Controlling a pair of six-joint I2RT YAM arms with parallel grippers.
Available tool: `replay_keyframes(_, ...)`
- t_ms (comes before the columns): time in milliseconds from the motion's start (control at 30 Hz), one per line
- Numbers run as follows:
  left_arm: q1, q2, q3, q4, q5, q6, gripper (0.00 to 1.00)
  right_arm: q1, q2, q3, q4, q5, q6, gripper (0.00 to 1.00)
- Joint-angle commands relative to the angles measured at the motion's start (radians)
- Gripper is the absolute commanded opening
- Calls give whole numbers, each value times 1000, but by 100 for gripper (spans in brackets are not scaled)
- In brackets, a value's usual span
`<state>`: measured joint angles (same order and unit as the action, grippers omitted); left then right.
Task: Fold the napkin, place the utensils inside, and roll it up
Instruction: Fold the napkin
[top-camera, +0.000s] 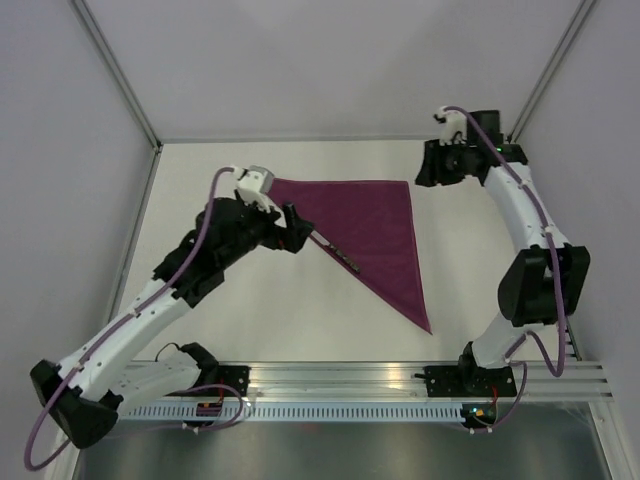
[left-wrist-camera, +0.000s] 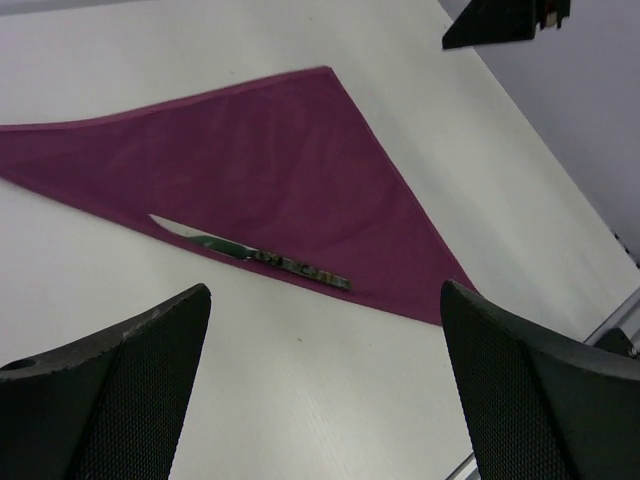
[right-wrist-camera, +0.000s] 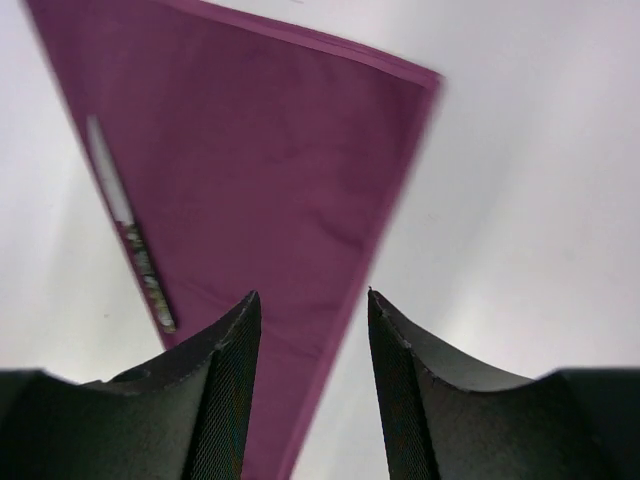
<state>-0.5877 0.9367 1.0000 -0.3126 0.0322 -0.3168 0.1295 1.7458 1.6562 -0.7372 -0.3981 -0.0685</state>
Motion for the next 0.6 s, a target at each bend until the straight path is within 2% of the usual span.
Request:
replay_keyframes(0,-164,75,-60,162,-185,33,100,-122,-97,-145,50,-64,33,53)
replay_keyframes(33,-196,91,-90,215,-207,44,100,-199,-126,-198,73,-73,30,53)
replay_keyframes(100,-291,141,-115,272,-267,85,100,-252,-156,-266,94,-74,32,53)
replay_keyframes(233,-458,275,-143,407,-360,172,98,-361,-166,-300,113,-88,32,52)
replay_keyframes(367,-610,454,-106,504,-451,251,96,-387,-167,-311,124,-85,39,52)
replay_keyframes(567,-750,718,-2,549,-495,315,93,-387,-167,-345,160,-88,55,52)
